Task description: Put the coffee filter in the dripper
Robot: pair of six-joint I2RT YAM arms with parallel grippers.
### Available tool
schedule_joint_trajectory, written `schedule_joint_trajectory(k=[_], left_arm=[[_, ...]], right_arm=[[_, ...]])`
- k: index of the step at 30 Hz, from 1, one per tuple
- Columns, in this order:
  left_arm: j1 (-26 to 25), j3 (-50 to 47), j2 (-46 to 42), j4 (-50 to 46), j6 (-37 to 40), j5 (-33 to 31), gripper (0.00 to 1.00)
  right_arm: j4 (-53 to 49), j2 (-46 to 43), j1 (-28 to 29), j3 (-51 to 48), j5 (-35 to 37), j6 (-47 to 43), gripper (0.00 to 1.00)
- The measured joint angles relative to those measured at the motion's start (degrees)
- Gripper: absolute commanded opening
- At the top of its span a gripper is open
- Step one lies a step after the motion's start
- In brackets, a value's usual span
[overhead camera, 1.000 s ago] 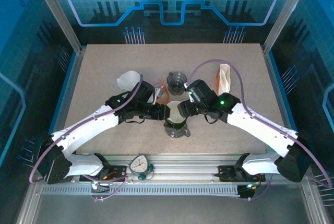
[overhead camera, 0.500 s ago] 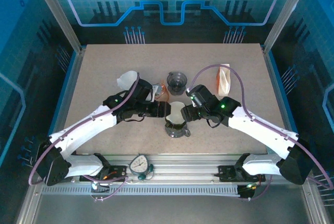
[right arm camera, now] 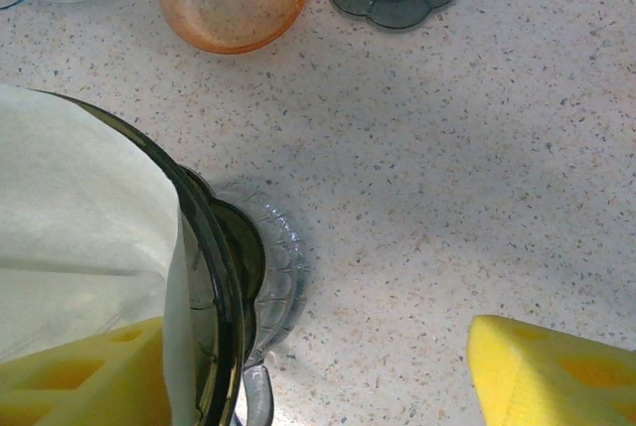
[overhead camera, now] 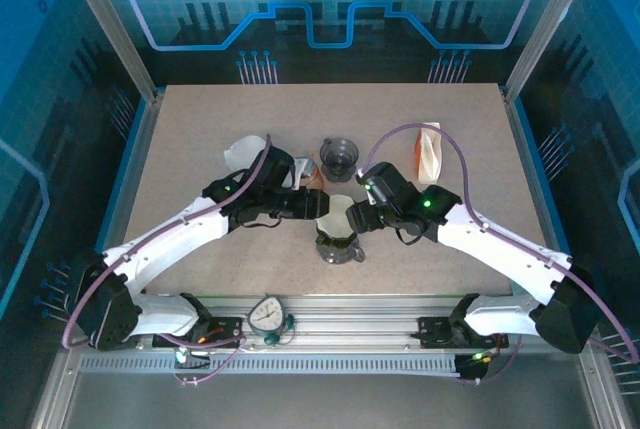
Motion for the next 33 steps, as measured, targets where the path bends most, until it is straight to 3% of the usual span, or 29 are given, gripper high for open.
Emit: schedule_joint_trajectory(k=[3, 6, 19, 33], left_arm=[[0.1, -0.4, -0.7, 0.0, -0.6, 0.0, 0.53], [0.1, -1.2, -2.1, -0.3, -1.5, 0.0, 0.45], [0.1, -3.5, -3.2, -2.2, -1.5, 0.0, 0.41], [0.1, -4.1, -3.2, -2.2, -1.5, 0.0, 0.43]], right_arm=[[0.2, 0.1, 0.0, 0.0, -0.4, 0.0, 0.76], [0.2, 0.6, 0.0, 0.5, -0.6, 0.0, 0.76], [0.2, 5.8, 0.3, 7.0, -1.0, -1.0, 0.78], [-0.4, 14.1, 2.6, 8.3, -1.0, -3.1, 0.78]])
